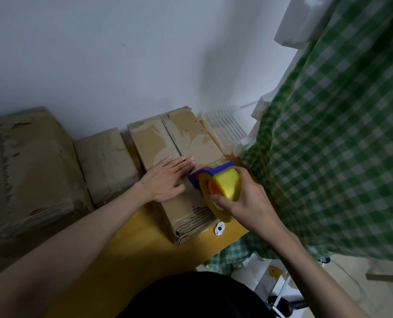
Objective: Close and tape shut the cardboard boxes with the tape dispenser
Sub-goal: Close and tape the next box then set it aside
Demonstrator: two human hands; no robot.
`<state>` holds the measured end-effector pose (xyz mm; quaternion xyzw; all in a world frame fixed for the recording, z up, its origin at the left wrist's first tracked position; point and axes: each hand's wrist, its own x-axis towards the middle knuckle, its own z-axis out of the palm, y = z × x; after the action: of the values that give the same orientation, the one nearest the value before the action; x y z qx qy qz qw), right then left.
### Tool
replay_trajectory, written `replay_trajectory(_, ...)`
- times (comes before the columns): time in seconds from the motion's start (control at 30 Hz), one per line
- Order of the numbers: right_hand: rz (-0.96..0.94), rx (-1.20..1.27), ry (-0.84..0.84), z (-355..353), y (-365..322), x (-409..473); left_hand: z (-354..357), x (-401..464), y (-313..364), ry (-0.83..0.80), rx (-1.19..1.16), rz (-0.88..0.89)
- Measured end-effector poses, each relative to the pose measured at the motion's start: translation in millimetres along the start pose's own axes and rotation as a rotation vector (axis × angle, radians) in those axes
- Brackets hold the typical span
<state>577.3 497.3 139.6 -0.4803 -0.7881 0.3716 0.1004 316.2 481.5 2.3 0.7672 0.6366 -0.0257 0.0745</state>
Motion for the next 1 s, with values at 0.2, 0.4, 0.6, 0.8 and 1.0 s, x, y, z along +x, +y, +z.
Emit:
replay_trajectory(0.2, 0.024, 0.169, 0.087, -6, 17, -9, -3, -14, 16, 0.069, -0.124, -0.008)
replay_trajectory(0.4, -0.004, 0.231, 0.127, -1, 23, -13, 0, -32, 54, 0.039, -0.224, -0.080)
replay_trajectory(0.6, -0.023, 0.267, 0.155, 7, 30, -14, 12, -34, 78, 0.038, -0.261, -0.197)
replay_trajectory(0.8, -0.024, 0.274, 0.162, 6, 34, -9, 14, -28, 85, 0.056, -0.275, -0.245)
replay_trajectory(1.0, -0.083, 0.160, 0.179, 6, 34, 8, 0, -7, 70, 0.082, -0.292, -0.269)
